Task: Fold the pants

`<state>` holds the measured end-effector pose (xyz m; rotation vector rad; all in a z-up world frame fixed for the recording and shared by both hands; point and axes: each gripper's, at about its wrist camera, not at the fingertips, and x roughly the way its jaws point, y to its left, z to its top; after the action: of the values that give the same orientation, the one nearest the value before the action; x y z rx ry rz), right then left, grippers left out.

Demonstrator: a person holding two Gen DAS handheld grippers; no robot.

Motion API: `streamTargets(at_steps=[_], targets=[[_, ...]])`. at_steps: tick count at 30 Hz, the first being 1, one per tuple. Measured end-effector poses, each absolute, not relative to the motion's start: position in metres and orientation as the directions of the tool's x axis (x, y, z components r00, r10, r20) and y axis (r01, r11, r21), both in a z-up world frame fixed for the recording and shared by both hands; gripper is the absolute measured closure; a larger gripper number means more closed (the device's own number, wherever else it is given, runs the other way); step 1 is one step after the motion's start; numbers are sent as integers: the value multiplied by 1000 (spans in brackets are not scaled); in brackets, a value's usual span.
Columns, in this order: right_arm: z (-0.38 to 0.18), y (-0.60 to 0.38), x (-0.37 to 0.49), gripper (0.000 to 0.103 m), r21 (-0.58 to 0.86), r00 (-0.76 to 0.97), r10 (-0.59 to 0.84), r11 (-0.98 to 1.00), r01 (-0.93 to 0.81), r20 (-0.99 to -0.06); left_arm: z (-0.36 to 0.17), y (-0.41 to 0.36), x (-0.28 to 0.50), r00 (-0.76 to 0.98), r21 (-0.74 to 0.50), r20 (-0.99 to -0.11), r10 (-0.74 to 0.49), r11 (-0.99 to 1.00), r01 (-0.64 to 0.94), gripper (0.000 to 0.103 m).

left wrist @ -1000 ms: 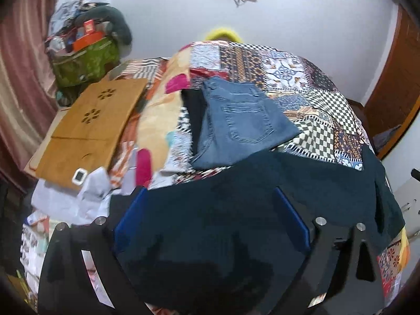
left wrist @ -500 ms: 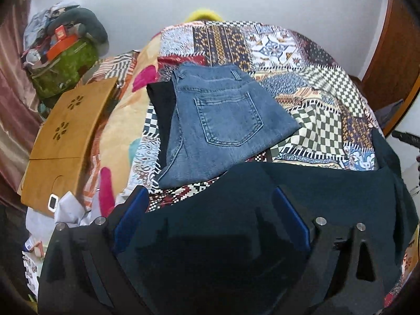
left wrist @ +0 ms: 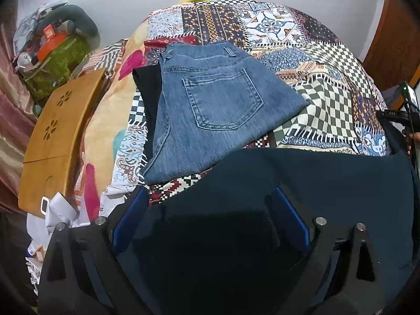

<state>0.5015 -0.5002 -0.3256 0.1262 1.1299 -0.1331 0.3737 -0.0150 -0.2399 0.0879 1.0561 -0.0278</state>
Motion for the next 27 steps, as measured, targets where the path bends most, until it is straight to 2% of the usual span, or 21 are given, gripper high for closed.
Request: streamTargets(at_steps=[1,2,5,10,19,27], targets=[[-325,-499,499,66,22,430,-51,986,163,-901,-240,-17,373,490,60,-872,19,996,68,7],[-324,-497,495,76,7,440,-64,987,158,-896,-240,-20,372,487,61,-873,17,995,73,7],[-320,-497,485,81,-11,447,-76,989,146,-892,-237,-28,367,483,61,-876,10,994,89,7],[-292,-510,456,82,28,503,-61,985,168,-862,-225,-47,351,485,71,-875,0,989,129,7],[-189,-569,392,83,142,657,-24,970,198,-754,-208,-95,319,467,64,-883,-48,973,221,7],[-135,-600,350,83,156,749,-31,972,178,-661,-217,-146,292,405,45,-909,-96,944,325,7]])
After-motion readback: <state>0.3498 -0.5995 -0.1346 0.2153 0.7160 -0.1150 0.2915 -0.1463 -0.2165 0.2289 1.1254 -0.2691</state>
